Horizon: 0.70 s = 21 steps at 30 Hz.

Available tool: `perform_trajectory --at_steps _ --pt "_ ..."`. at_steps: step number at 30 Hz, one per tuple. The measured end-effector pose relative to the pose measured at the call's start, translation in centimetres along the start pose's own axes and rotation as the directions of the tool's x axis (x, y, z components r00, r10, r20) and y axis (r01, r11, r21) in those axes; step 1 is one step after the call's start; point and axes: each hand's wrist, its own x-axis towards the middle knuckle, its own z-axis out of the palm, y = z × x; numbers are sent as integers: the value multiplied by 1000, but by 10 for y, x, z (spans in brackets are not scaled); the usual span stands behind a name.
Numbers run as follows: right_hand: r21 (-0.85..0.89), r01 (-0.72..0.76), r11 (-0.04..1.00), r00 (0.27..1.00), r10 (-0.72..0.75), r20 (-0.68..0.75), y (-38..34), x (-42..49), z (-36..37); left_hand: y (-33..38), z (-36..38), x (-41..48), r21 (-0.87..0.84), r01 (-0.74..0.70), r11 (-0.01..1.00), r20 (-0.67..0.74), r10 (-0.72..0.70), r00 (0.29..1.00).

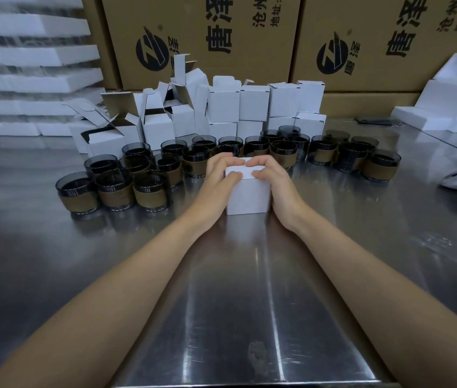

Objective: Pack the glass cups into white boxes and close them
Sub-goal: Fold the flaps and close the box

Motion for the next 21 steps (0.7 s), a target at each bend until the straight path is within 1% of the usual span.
perform_trajectory --at_steps 3,6,9,13,15,17,19,21 --pt "8 18 1000 1000 -18 1 2 -2 -1 -1 2 0 5 28 1000 -4 -28 1000" --pt "-87 15 996 996 -7 91 2 -3 -15 -4 0 -5 12 53 999 40 -53 998" --pt "-182 37 983 983 -3 184 -2 -3 -30 -4 -3 -7 78 17 997 104 -25 994" --pt "-157 82 984 986 -57 155 -5 -3 -31 -3 -6 -7 159 -34 987 103 17 994" --pt "-166 67 984 984 -37 177 -6 -4 -32 -4 -5 -8 151 -47 987 95 33 995" --pt "-244 54 968 971 6 238 -11 -3 -39 -4 -4 -9 123 -45 991 87 34 996" --pt "-270 34 962 960 43 275 -20 2 -51 -4 -2 -10 68 -51 996 79 46 996" --pt "-270 38 962 969 31 246 -34 9 -67 -6 2 -8 14 -73 997 57 72 996"
